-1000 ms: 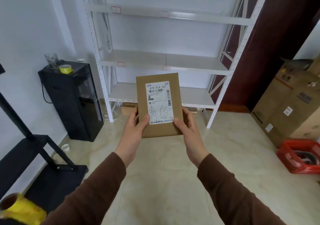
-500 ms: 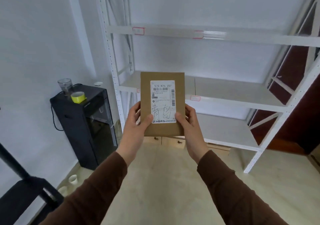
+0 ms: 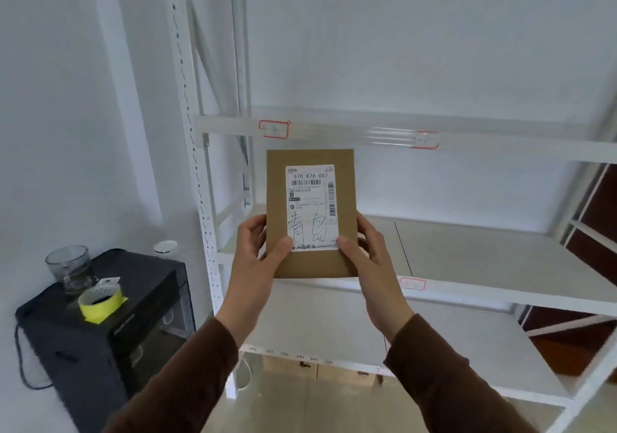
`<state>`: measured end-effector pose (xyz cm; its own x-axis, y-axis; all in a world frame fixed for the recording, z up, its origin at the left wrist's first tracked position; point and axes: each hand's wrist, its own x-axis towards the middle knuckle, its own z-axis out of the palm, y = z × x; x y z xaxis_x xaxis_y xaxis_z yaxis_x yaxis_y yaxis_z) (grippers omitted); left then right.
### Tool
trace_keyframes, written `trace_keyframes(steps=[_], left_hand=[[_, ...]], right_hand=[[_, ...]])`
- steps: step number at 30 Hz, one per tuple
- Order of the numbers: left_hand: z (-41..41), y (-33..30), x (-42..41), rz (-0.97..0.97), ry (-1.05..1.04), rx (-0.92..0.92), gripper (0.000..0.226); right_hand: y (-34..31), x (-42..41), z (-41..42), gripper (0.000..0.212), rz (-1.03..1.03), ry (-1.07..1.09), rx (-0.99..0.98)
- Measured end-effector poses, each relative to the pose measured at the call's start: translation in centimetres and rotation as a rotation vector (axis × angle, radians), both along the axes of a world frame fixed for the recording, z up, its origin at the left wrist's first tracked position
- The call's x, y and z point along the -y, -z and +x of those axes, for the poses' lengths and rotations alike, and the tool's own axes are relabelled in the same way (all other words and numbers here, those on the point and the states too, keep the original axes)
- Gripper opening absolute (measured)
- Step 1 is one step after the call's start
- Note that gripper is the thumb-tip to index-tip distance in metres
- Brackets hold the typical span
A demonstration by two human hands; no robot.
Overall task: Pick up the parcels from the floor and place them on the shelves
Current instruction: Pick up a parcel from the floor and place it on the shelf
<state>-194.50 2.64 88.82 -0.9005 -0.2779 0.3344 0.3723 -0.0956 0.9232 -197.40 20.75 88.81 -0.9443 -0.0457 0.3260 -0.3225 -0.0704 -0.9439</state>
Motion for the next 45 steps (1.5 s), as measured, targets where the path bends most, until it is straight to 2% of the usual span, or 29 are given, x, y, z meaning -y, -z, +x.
trace_keyframes(steps=[7,11,15,18,20,24,27,31,38,44,45], left_hand=[[-13.9,-5.8,0.7,-0.062,0.122,-0.112,0.044],[-20.9,-12.0,2.1,-0.144,0.111,-0.224,0.062],[-26.9,-18.6,3.0,-0.210,0.099,-0.286,0.040],[-31.8,-21.5,4.0,-0.165,0.041,-0.227,0.042],[-35.0,-22.1,5.2,-0.137,0.015,-0.153,0.043],[-40.3,-22.2,7.8,-0.175,0.013,-0.070,0.030],[-43.1,-22.3,9.3,-0.172,0.015,-0.041,0.038],[-45.7,-22.2,10.8,-0.210,0.024,0.012,0.048],[-47.6,-21.7,12.1,-0.214,0.093,0.095,0.049],[-47.7,-21.6,13.1,-0.361,0.120,0.096,0.058],[-47.7,-21.7,13.4,-0.394,0.099,0.090,0.062]], right_hand=[[-6.3,-0.4,-12.5,0.068,0.026,0.079,-0.123],[-11.9,-0.2,-19.3,0.059,-0.009,0.073,-0.230],[-18.0,0.7,-25.8,0.045,0.022,-0.021,-0.289],[-20.9,2.0,-31.3,0.050,0.079,-0.060,-0.254],[-21.8,3.1,-34.4,0.050,0.105,-0.086,-0.212],[-22.2,5.1,-39.1,0.025,0.125,-0.115,-0.150],[-22.1,6.5,-41.3,0.018,0.129,-0.128,-0.110],[-21.7,8.1,-42.9,0.024,0.154,-0.130,-0.066],[-21.5,9.3,-44.0,0.027,0.224,-0.082,-0.020],[-21.2,10.0,-43.1,0.033,0.216,-0.001,-0.026],[-21.3,10.2,-42.8,0.040,0.216,0.037,-0.045]])
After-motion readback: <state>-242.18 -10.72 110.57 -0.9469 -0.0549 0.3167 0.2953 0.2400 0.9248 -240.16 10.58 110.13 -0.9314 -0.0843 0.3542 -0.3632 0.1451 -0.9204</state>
